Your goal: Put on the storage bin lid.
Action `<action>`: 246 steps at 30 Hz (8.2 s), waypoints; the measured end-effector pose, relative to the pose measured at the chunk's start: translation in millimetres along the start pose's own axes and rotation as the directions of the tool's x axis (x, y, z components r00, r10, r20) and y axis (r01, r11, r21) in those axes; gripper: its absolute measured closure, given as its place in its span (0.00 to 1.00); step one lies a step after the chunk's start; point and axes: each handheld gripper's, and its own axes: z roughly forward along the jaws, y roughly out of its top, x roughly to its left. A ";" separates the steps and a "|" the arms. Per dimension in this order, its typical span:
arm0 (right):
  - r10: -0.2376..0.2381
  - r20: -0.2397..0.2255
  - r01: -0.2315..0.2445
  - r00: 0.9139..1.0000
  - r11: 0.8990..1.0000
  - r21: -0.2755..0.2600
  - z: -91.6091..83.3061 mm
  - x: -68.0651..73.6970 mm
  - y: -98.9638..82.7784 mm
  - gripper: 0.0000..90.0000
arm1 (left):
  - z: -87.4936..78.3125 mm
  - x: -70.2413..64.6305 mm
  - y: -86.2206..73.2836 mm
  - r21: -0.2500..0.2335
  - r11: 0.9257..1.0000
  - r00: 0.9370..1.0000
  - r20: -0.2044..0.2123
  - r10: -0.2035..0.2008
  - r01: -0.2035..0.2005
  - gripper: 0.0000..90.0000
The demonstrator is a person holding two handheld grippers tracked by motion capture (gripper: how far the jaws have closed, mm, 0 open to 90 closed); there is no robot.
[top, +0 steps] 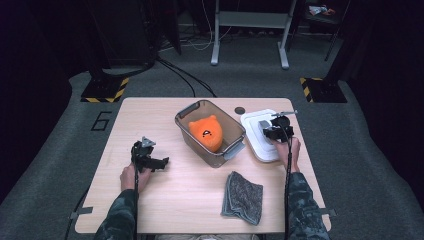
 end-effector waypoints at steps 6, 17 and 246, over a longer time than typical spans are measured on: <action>-0.021 -0.005 0.021 1.000 1.000 -0.003 -14.7 2.1 4.3 0.74 | 0.6 -0.2 -0.2 -0.007 1.000 1.000 -0.006 0.001 -0.001 0.00; -0.046 -0.007 0.046 0.999 0.999 -0.013 -34.8 3.0 14.8 0.74 | -0.1 -0.1 -0.1 0.000 1.000 1.000 0.000 0.000 0.000 0.00; -0.108 -0.042 0.108 0.993 0.994 0.011 -61.9 31.7 -136.3 0.09 | -0.2 -0.2 -0.1 0.001 1.000 1.000 0.000 -0.001 0.001 0.00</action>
